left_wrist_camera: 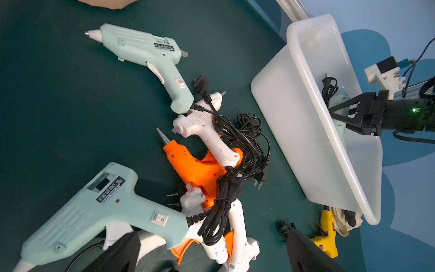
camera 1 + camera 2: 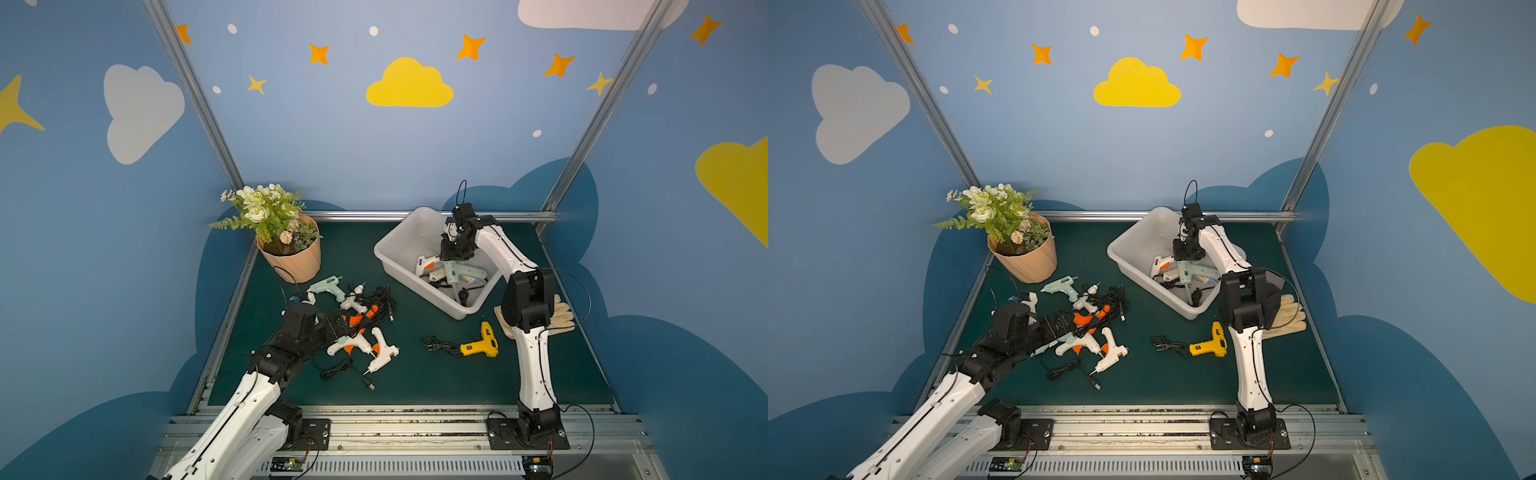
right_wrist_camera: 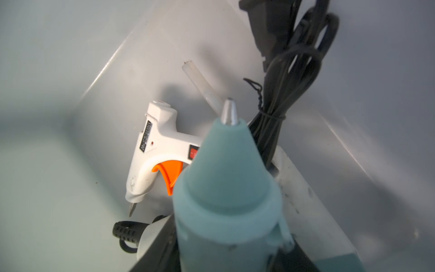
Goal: Put the hot melt glue gun into the storage box
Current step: Place the hot melt adhesive gun in the storage box.
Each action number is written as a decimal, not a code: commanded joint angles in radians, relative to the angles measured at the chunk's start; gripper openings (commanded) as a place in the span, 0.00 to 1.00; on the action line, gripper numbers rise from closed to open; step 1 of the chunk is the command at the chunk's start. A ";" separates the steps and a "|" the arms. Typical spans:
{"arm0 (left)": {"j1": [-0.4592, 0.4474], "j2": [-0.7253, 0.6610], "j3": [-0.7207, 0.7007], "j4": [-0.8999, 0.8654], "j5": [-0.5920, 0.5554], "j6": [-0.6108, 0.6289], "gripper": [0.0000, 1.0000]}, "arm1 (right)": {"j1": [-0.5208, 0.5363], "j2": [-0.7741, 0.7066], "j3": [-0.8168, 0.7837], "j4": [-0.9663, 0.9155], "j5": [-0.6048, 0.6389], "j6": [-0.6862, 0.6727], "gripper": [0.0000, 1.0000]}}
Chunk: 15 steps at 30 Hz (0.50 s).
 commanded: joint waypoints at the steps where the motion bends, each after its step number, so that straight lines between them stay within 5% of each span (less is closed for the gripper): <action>1: 0.002 -0.019 -0.001 0.005 0.005 0.001 1.00 | 0.005 0.017 0.025 -0.075 -0.012 0.044 0.28; 7: 0.004 -0.020 0.006 -0.007 0.004 0.007 1.00 | 0.005 0.019 0.041 -0.080 0.006 0.048 0.59; 15: 0.004 -0.014 0.002 -0.001 0.000 0.007 1.00 | 0.001 -0.037 0.066 -0.112 0.039 0.056 0.74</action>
